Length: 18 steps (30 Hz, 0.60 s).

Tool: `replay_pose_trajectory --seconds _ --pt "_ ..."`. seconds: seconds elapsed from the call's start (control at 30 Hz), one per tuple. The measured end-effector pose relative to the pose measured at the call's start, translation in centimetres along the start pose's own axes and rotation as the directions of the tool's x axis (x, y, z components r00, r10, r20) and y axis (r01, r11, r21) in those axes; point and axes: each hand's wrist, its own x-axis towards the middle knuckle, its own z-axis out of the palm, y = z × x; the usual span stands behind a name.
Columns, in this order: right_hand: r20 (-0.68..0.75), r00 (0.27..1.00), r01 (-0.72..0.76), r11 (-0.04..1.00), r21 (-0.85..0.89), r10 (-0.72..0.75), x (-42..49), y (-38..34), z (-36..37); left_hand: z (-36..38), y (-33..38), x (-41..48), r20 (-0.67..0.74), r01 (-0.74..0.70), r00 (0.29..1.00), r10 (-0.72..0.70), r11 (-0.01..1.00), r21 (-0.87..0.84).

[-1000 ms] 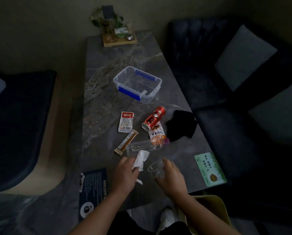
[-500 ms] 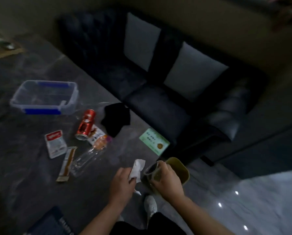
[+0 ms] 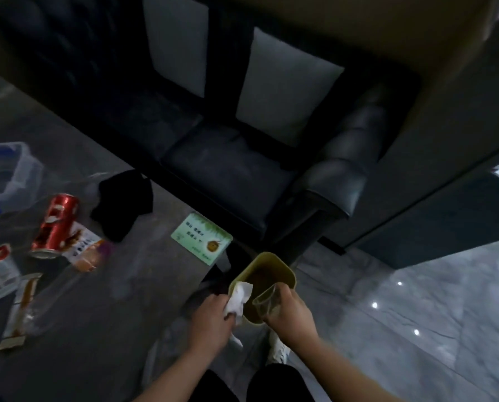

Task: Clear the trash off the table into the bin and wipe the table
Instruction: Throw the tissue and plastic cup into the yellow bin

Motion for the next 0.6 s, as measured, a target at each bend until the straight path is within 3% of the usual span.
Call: replay_pose_trajectory --seconds 0.37,0.6 --pt "0.243 0.968 -0.044 0.993 -0.11 0.069 11.3 11.2 5.1 13.1 -2.1 8.1 0.116 0.398 0.914 -0.389 0.916 -0.058" --pt "0.261 0.956 -0.106 0.988 -0.114 0.133 19.6 15.9 13.5 20.7 -8.0 15.1 0.127 0.466 0.878 -0.462 0.885 -0.003"
